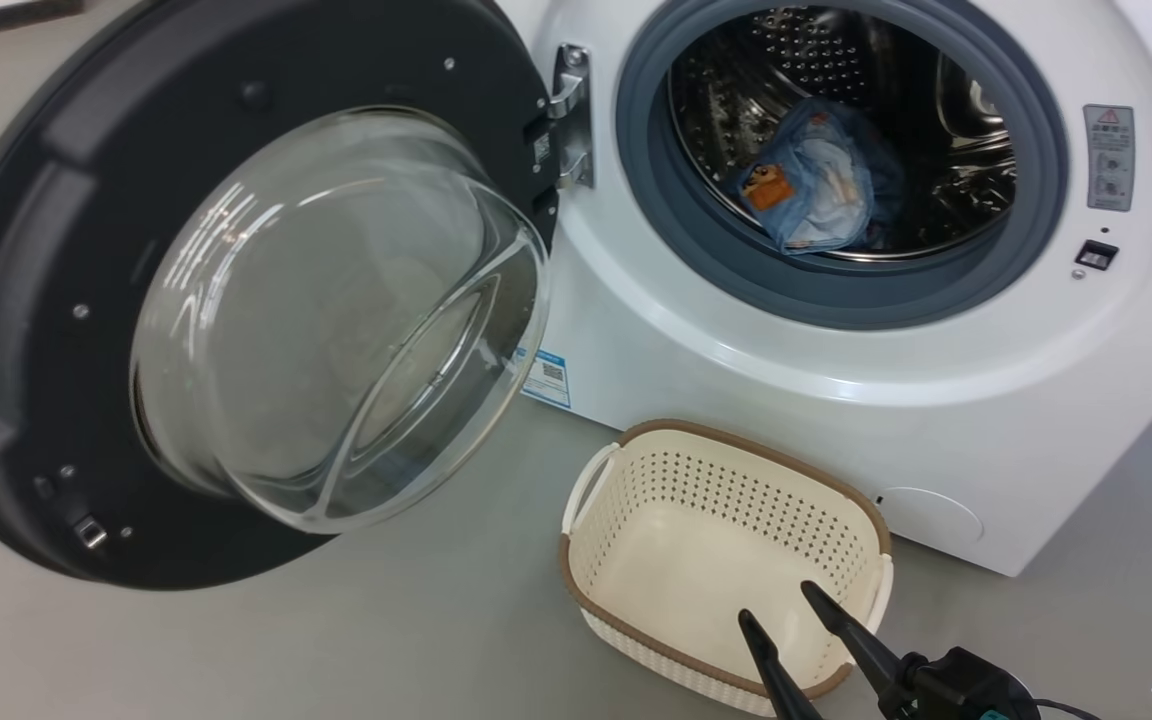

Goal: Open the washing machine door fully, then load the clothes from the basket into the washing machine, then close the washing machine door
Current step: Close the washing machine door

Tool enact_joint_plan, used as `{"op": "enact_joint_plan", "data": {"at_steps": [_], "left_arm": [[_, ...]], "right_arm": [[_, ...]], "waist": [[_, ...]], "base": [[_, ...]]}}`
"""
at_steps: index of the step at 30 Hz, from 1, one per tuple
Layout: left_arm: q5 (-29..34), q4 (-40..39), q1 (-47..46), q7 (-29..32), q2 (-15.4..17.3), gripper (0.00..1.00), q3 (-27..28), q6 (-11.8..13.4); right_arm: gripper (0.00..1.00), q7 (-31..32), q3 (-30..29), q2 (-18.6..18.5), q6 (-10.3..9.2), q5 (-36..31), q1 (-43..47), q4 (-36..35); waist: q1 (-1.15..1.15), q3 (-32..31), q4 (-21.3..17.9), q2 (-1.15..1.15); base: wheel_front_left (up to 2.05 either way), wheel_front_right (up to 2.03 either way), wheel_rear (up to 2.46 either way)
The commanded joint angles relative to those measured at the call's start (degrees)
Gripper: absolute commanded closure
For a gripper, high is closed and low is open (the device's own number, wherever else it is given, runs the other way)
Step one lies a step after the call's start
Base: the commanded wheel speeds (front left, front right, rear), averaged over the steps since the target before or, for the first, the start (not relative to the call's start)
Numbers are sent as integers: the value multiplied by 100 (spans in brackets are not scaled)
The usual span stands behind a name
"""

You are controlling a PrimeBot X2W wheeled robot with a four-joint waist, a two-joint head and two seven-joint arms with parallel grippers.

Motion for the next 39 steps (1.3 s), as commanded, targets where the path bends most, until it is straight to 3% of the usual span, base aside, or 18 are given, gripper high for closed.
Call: {"op": "enact_joint_plan", "data": {"at_steps": [1,9,17,39], "left_arm": [[-82,0,-222,107,442,100,116,-93],[-149,547,-502,327,548,100,43,-366],[-266,913,-733,670,441,100,-72,-589],[-512,869,-599,2407,161,100,-521,-661]], "right_arm": [[0,-28,109,2,16,-88,-46,-173],[0,-28,143,-71,16,-127,-89,-177],[0,-28,98,-182,16,-159,-187,-190],[0,-28,64,-139,16,-137,-206,-176]], "waist": [[0,53,-134,0],[0,203,-410,0],[0,341,-578,0],[0,283,-488,0]], "base": [[0,0,0],[0,0,0],[0,0,0],[0,0,0]]}}
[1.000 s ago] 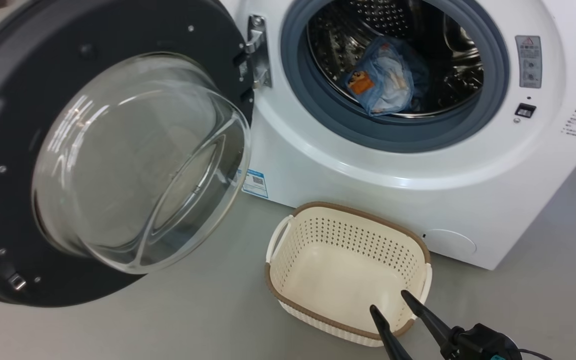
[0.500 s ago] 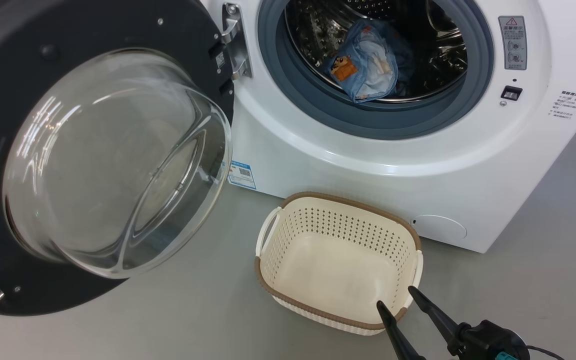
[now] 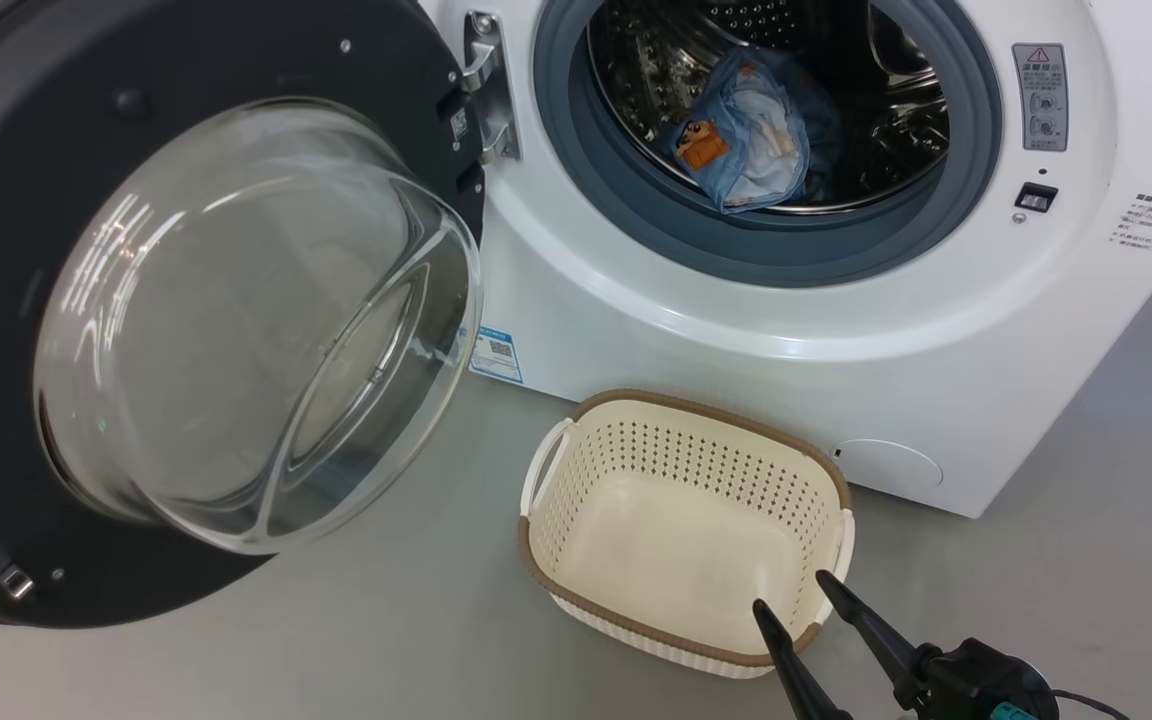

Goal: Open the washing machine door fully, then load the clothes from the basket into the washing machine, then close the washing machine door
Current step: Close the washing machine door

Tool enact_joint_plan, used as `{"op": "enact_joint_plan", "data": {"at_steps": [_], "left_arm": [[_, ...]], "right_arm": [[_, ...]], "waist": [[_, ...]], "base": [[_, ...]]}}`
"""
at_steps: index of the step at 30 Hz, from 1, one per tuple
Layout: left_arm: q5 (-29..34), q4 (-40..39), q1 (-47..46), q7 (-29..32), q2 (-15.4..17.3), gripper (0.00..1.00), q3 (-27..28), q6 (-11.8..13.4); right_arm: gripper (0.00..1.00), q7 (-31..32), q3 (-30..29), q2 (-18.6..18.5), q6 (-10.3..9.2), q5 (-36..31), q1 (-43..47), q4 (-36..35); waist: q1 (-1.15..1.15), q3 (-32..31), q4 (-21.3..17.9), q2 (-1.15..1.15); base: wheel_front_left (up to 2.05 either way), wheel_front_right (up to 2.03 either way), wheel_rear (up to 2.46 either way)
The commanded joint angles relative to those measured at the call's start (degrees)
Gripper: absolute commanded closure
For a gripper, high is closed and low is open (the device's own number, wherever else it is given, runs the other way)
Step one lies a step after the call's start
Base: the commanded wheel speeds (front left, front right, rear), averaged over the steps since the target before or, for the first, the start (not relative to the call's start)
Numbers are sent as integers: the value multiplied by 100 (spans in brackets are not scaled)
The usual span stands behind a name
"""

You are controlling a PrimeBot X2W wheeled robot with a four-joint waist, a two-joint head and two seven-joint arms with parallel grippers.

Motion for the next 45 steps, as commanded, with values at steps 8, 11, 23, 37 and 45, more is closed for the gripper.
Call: {"op": "enact_joint_plan", "data": {"at_steps": [8,11,23,37,45], "left_arm": [[-226,-533,309,968,165,100,-96,-55],[-324,-672,375,1189,59,100,-111,-38],[-507,-1753,920,1694,-440,100,-226,306],[-652,-5156,2368,1933,-1494,100,-478,1439],[-764,-6406,2904,1876,-1981,100,-776,1711]], "right_arm": [[0,-28,68,24,16,-81,-89,-157],[0,-28,80,34,16,-86,-100,-158],[0,-28,24,132,16,-98,-111,-165],[0,-28,-2,361,16,-96,-174,-213],[0,-28,-39,427,16,-109,-169,-224]], "waist": [[0,-66,93,0],[0,-74,145,0],[0,-120,240,0],[0,-65,-154,0],[0,-81,-593,0]], "base": [[0,0,0],[0,0,0],[0,0,0],[0,0,0],[0,0,0]]}}
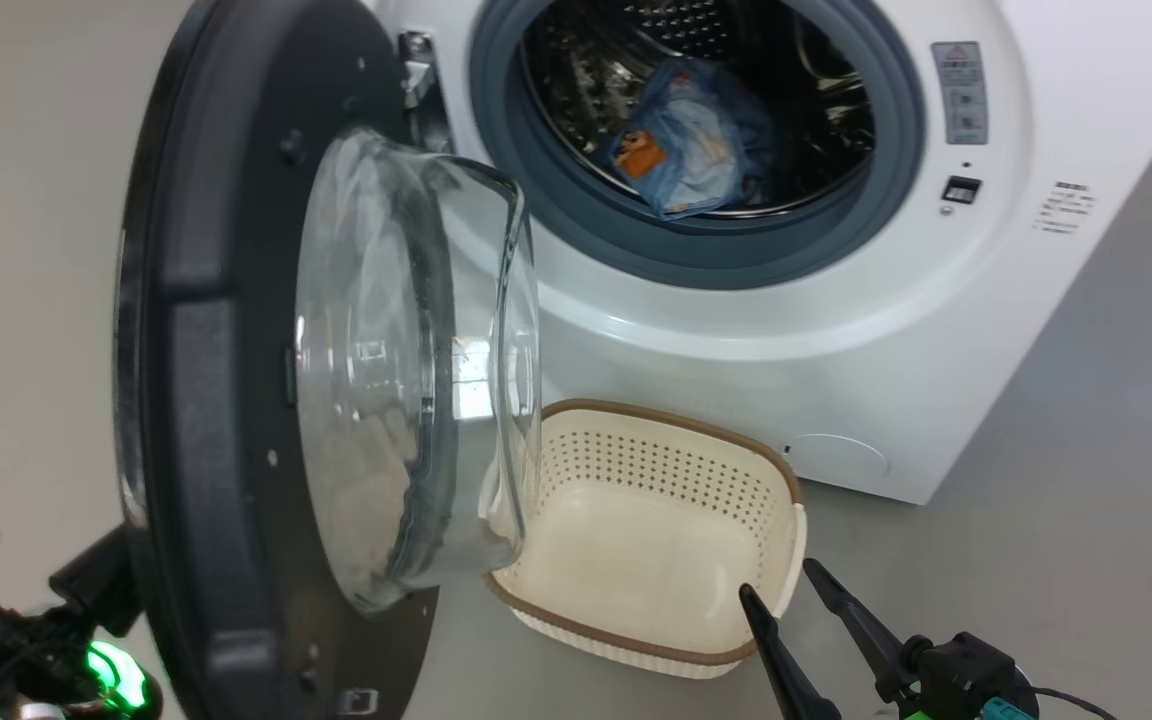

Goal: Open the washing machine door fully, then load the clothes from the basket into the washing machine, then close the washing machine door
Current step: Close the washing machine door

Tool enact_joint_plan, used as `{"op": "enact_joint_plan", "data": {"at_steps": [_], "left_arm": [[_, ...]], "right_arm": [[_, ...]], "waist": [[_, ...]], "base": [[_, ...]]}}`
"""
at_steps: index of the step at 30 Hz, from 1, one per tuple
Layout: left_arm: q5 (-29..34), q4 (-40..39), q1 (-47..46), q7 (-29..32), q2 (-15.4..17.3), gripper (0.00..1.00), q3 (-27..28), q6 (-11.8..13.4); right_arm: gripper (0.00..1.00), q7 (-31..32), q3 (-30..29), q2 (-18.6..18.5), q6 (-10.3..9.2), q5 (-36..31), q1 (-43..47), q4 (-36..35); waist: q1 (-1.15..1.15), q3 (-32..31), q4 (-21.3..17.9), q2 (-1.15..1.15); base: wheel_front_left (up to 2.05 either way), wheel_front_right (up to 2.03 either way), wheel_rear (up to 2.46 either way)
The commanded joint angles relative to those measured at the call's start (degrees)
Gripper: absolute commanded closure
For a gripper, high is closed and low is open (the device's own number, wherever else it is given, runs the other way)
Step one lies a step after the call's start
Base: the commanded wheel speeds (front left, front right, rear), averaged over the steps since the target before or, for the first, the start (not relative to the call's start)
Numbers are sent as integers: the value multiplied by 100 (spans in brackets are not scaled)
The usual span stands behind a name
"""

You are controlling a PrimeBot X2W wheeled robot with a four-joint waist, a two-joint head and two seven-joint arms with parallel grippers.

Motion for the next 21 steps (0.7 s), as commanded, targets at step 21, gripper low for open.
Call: {"op": "enact_joint_plan", "data": {"at_steps": [21], "left_arm": [[-305,-111,-256,-1388,-103,100,-1804,-678]], "right_arm": [[0,-28,54,-1,16,-127,11,-206]], "waist": [[0,-141,-1164,0]], "base": [[0,0,0]]}}
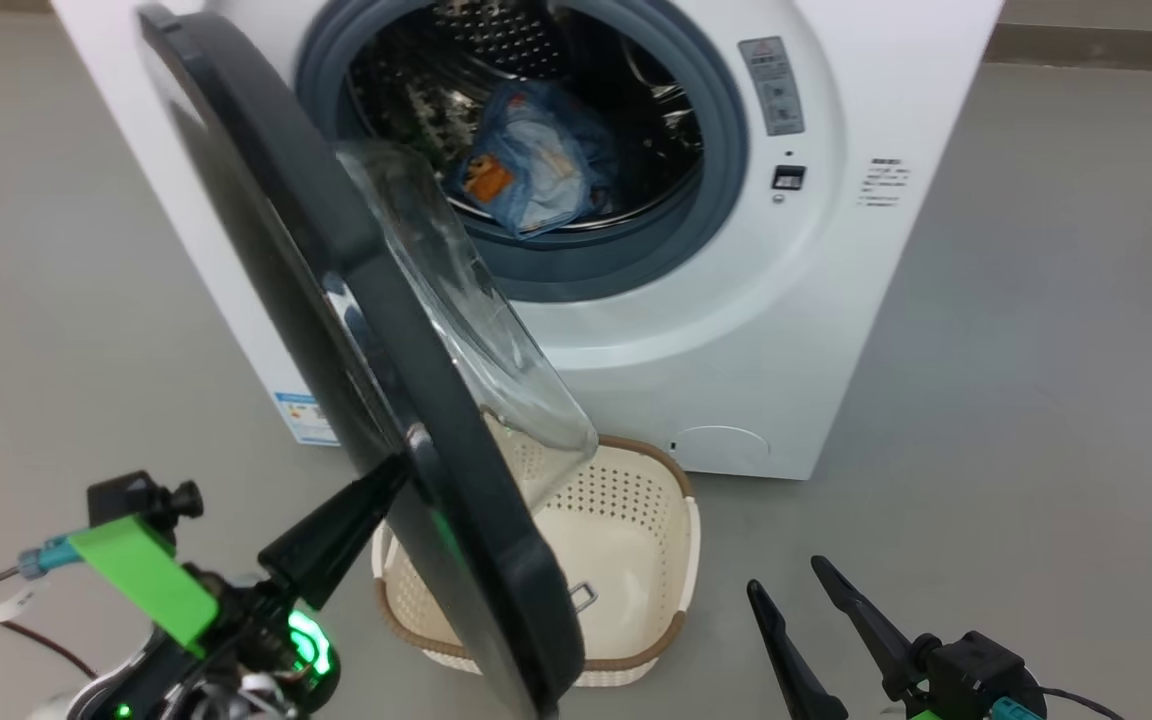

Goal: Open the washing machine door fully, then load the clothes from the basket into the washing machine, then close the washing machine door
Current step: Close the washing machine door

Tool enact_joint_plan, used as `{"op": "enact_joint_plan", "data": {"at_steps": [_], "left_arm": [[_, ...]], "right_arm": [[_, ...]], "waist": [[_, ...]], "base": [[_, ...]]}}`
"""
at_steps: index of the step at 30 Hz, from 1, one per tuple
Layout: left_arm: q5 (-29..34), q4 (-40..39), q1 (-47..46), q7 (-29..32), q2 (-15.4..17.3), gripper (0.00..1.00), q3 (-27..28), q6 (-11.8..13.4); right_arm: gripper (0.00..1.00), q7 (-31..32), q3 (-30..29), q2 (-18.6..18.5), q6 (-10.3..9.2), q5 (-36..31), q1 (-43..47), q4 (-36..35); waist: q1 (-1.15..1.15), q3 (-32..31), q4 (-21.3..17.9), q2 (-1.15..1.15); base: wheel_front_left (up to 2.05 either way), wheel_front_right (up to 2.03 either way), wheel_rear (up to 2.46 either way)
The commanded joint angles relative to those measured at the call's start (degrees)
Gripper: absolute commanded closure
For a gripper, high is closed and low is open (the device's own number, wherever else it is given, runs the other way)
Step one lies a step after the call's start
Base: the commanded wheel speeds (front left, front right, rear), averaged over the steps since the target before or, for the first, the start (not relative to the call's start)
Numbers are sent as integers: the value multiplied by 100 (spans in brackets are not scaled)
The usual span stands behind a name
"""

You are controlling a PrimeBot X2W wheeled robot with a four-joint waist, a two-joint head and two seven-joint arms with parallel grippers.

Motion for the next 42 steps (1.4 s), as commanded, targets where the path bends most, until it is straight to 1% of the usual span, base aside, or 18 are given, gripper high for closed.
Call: {"op": "enact_joint_plan", "data": {"at_steps": [1,9,15,23,27,33,42], "left_arm": [[13,-18,-379,-109,29,100,59,-108],[176,913,-1088,-852,29,100,-256,-553],[298,1414,-1668,-1225,28,100,-525,-754],[852,2424,-2607,-1945,28,100,-802,-1032],[1003,3024,-3073,-2300,28,100,-861,-1109],[1052,3725,-3689,-2711,28,100,-998,-1149],[1089,4237,-4251,-3222,28,100,-1333,-1154]], "right_arm": [[0,-28,143,-10,16,-124,-14,-160],[0,-28,152,-26,16,-126,-8,-169],[0,-28,145,-18,16,-144,-61,-204],[0,-28,177,9,16,-165,-193,-193],[0,-28,248,22,16,-155,-294,-156],[0,-28,337,36,16,-127,-400,-111],[0,-28,459,23,16,-99,-517,-28]], "waist": [[0,-24,-199,0],[0,41,-615,0],[0,201,-841,0],[0,389,-970,0],[0,413,-1064,0],[0,456,-1197,0],[0,487,-1392,0]], "base": [[0,0,0],[0,0,0],[0,0,0],[0,0,0],[0,0,0],[0,0,0],[0,0,0]]}}
